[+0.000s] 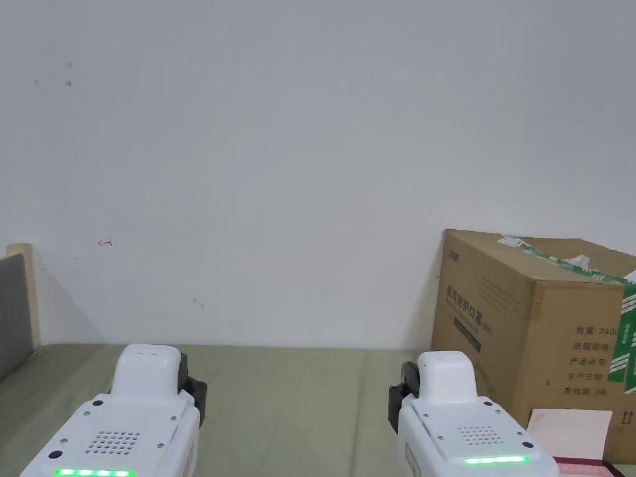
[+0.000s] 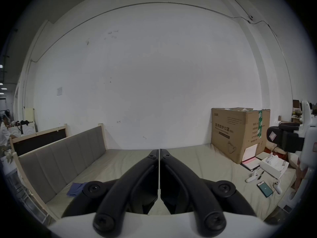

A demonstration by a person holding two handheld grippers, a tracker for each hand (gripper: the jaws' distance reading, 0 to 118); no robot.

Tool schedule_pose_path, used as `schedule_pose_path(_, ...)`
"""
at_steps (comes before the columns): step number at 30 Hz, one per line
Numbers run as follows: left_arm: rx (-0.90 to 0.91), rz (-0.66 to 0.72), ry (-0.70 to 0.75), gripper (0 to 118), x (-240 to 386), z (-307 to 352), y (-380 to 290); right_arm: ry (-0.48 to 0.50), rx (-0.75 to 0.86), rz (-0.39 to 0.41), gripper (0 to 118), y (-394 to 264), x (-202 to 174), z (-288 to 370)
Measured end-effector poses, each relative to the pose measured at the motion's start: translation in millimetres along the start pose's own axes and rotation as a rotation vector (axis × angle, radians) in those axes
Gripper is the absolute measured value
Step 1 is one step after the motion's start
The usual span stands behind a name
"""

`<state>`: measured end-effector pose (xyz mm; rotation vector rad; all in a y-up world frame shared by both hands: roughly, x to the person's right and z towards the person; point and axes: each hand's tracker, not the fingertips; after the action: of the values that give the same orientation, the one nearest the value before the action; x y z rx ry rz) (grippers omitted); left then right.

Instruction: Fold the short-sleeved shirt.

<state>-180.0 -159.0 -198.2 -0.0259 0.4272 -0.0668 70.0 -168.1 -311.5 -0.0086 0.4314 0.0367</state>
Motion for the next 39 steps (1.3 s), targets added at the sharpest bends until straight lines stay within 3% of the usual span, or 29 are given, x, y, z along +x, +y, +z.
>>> schedule_pose_path(1, -0.002, -0.004, 0.015, 1, -4, 2, -1, -0.049, 0.002, 0.028, 0, 7, 1, 5)
schedule_pose_path(3, -0.009, 0.008, 0.051, 1, -19, 8, -5, -0.016, -0.001, 0.028, 0, 9, -7, 9)
schedule_pose_path(6, -0.04, 0.026, 0.155, 1, -54, 21, -15, 0.102, -0.045, 0.014, 0, 1, -35, -10)
schedule_pose_path(10, -0.079, 0.037, 0.276, 1, -103, 42, -32, 0.302, -0.067, 0.043, 0, -13, -115, -27)
schedule_pose_path(13, -0.173, 0.027, 0.299, 1, -135, 43, -49, 0.437, -0.113, -0.022, 0, -26, -147, -36)
schedule_pose_path(17, -0.451, 0.055, 0.277, 1, -177, 4, -91, 0.457, -0.174, 0.021, 0, -54, -172, -56)
schedule_pose_path(19, -0.588, 0.145, 0.178, 1, -201, -30, -129, 0.47, -0.205, 0.021, 0, -67, -177, -65)
schedule_pose_path(21, -0.706, 0.213, 0.184, 2, -222, -67, -174, 0.474, -0.244, 0.038, 0, -83, -180, -78)
schedule_pose_path(24, -0.827, 0.152, 0.205, 2, -241, -122, -234, 0.468, -0.309, 0.062, 0, -108, -184, -98)
schedule_pose_path(25, -0.853, 0.16, 0.191, 9, -245, -137, -247, 0.464, -0.328, 0.061, 0, -116, -185, -108)
schedule_pose_path(26, -0.876, 0.165, 0.178, 28, -248, -154, -260, 0.461, -0.349, 0.069, 0, -125, -186, -116)
schedule_pose_path(27, -0.876, 0.169, 0.167, 61, -249, -170, -273, 0.455, -0.367, 0.077, 0, -133, -187, -123)
schedule_pose_path(28, -0.882, 0.163, 0.167, 102, -251, -184, -282, 0.449, -0.384, 0.081, 0, -140, -188, -129)
schedule_pose_path(29, -0.902, 0.155, 0.16, 116, -253, -201, -296, 0.452, -0.404, 0.084, 0, -148, -189, -136)
schedule_pose_path(33, -0.971, 0.146, 0.165, 115, -243, -237, -333, 0.443, -0.462, 0.133, 0, -172, -195, -155)
schedule_pose_path(36, -1.009, 0.217, 0.147, 116, -246, -266, -374, 0.448, -0.497, 0.126, 0, -185, -198, -165)
schedule_pose_path(39, -1.052, 0.17, 0.191, 118, -249, -273, -400, 0.459, -0.521, 0.135, 0, -194, -203, -169)
